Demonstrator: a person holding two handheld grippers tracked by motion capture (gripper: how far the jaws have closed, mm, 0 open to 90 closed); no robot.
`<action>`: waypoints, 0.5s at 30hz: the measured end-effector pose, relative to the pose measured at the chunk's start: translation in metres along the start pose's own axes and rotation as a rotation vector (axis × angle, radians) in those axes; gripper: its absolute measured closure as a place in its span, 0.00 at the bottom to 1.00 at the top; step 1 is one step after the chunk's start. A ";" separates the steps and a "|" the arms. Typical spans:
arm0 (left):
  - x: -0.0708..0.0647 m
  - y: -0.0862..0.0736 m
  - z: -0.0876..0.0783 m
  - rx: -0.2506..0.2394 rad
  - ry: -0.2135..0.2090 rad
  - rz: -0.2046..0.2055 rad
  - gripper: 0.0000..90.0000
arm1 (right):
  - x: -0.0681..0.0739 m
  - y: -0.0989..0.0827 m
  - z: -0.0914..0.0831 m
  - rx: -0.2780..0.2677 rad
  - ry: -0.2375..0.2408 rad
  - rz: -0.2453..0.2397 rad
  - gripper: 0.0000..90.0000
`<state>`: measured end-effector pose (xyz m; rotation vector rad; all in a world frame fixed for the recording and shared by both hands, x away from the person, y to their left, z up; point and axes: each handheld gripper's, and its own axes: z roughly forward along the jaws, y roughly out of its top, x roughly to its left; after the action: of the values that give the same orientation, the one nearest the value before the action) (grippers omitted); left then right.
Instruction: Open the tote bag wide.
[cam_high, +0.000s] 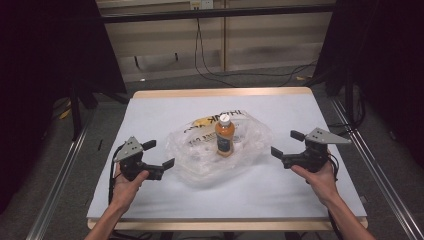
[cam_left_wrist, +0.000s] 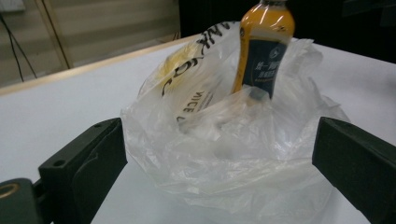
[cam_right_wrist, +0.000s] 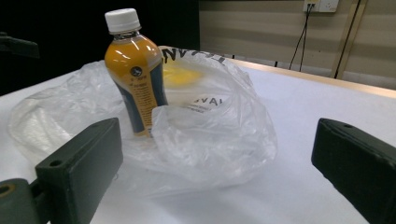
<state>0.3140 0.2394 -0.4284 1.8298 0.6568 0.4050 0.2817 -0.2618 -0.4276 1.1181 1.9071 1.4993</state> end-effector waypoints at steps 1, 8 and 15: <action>-0.001 0.000 -0.005 0.010 0.031 -0.008 0.03 | 0.003 -0.003 -0.007 -0.005 -0.009 0.009 0.02; -0.008 -0.011 -0.014 0.034 0.074 -0.028 0.03 | 0.010 -0.012 -0.022 0.012 -0.028 0.000 0.03; -0.019 -0.034 -0.025 0.048 0.107 -0.071 0.03 | 0.016 -0.031 -0.046 0.018 -0.058 0.004 0.03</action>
<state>0.2770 0.2548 -0.4513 1.8342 0.8085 0.4457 0.2281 -0.2770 -0.4412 1.1619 1.8835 1.4390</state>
